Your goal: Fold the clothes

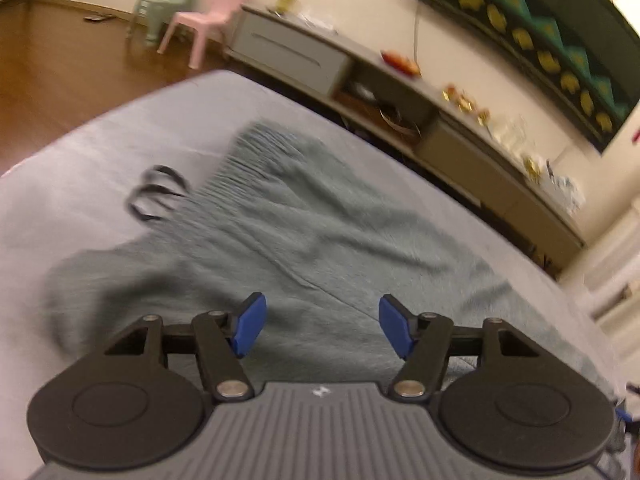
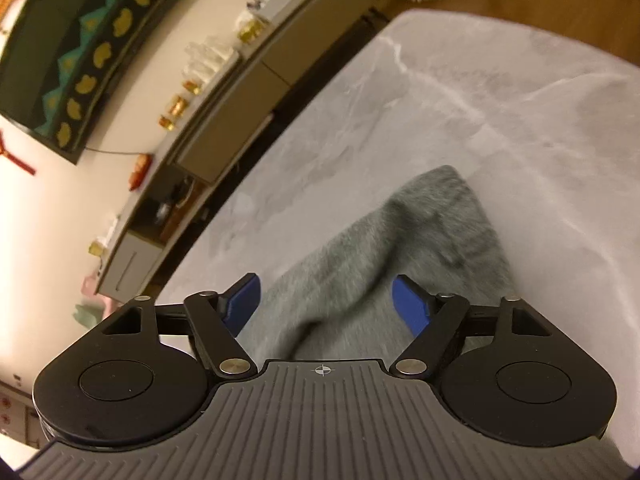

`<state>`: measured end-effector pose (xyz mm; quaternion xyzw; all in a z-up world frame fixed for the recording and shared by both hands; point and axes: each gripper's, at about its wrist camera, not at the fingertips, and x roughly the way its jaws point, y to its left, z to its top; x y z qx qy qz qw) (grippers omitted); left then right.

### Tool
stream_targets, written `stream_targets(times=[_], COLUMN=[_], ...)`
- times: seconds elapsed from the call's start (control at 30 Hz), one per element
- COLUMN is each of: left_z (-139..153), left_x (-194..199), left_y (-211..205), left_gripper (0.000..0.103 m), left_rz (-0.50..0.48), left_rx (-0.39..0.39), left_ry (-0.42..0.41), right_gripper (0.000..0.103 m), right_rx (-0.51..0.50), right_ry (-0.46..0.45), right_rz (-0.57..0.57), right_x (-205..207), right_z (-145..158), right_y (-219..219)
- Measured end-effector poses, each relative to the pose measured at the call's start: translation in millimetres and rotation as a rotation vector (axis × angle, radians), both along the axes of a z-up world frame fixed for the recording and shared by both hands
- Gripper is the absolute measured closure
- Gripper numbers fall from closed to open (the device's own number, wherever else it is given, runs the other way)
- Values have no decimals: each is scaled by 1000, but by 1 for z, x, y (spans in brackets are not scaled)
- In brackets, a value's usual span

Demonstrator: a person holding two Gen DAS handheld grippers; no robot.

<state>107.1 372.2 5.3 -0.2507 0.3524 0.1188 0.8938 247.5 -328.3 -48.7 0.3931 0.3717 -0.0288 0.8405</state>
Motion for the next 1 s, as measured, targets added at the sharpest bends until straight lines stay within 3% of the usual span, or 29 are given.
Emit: stream_targets(times=[0.03,0.07,0.1,0.13,0.2,0.27,0.33,0.4,0.5,0.57,0.7,0.73,0.77,0.8,0.83,0.9,1.0], left_z=[-3,-6,-10,-13,-20,-22,-21,-20,-23,-24,-20,-19,-18,-17,-16,-15,-15], left_x=[6,11,12,13,9,9,7,5,5,6,4,3,2,1,0,1,4], left_y=[-2,-3,-3,-3,7,22,29,29,23,18,12,13,14,18,22,26,23], left_gripper=[41,41,41,41,42,47,47,47,47,47,47,46,46,46,46,45,45], left_rz=[-6,-11,-11,-9,17,59,97,106,84,59,35,38,42,52,62,69,56], left_rx=[15,28,34,39,30,-2,-11,-2,-2,11,35,33,31,23,15,8,22], left_ry=[6,13,25,37,62,66,67,72,89,95,83,78,74,68,63,59,63], right_gripper=[38,59,88,99,103,103,103,103,103,103,95,94,82,59,51,46,46], right_rx=[-18,-37,-56,-84,-141,-178,-178,-222,-260,-333,-270,-260,-255,-317,-378,-491,-642], right_ry=[15,30,43,30,1,-144,-350,-487,-366,-198,107,100,90,50,10,-60,-148], right_rz=[-1,-2,-4,-3,0,22,50,95,83,52,-42,-66,-88,-101,-113,-79,169], right_x=[11,21,31,36,45,37,6,-38,-81,-98,-114,-114,-115,-116,-118,-115,-103], right_z=[-4,-8,-11,-8,0,39,86,126,122,85,1,4,8,19,30,45,47], right_y=[2,5,7,10,16,26,35,45,47,46,22,17,13,18,24,39,91])
